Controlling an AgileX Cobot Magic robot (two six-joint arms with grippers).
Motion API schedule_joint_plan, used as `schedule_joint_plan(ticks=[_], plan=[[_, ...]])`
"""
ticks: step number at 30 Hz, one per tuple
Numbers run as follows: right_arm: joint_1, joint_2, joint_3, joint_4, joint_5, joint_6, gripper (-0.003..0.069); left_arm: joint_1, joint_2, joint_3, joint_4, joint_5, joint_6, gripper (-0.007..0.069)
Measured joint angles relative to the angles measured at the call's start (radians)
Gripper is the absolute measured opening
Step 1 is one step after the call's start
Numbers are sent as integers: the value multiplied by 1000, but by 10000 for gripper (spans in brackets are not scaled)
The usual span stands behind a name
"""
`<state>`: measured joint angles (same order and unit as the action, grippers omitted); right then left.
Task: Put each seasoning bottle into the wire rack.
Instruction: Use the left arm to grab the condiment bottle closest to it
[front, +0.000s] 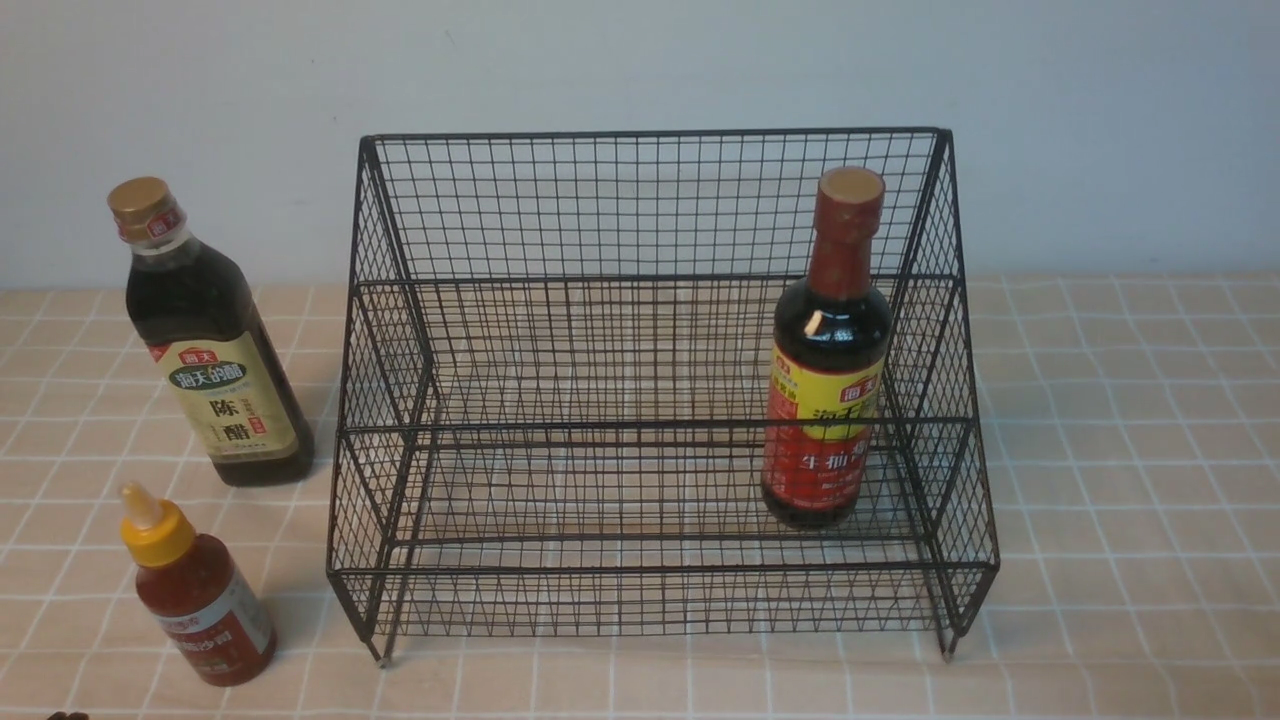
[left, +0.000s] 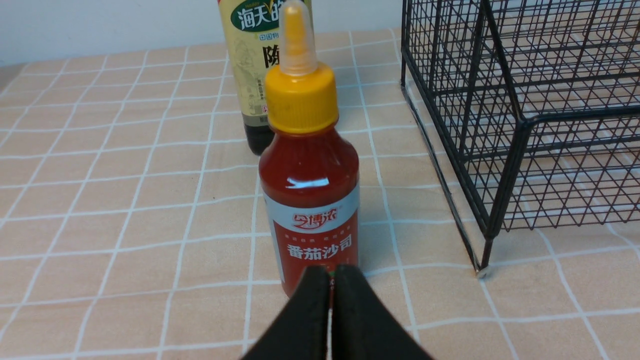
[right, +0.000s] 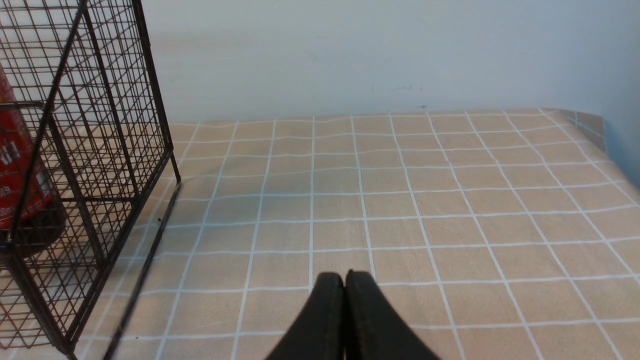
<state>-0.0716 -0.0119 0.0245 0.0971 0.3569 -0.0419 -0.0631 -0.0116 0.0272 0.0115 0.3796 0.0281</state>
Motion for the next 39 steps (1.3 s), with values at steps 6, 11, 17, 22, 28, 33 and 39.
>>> schedule_joint_plan(ticks=[6,11,17,22,28,33,39], plan=[[0,0,0,-2,0,1,-14,0,0,0,0,0,0,-7],[0,0,0,-2,0,-4,-14,0,0,0,0,0,0,-7],[0,0,0,-2,0,-4,-14,0,0,1,-4,-22,-1,-7],[0,0,0,-2,0,-4,-14,0,0,2,-109,-250,-12,-7],[0,0,0,-2,0,-4,-14,0,0,2,-128,-497,-12,-7],[0,0,0,-2,0,-4,-14,0,77,2,-128,-577,-15,-7],[0,0,0,-2,0,-4,-15,0,270,2,-128,-729,-44,43]])
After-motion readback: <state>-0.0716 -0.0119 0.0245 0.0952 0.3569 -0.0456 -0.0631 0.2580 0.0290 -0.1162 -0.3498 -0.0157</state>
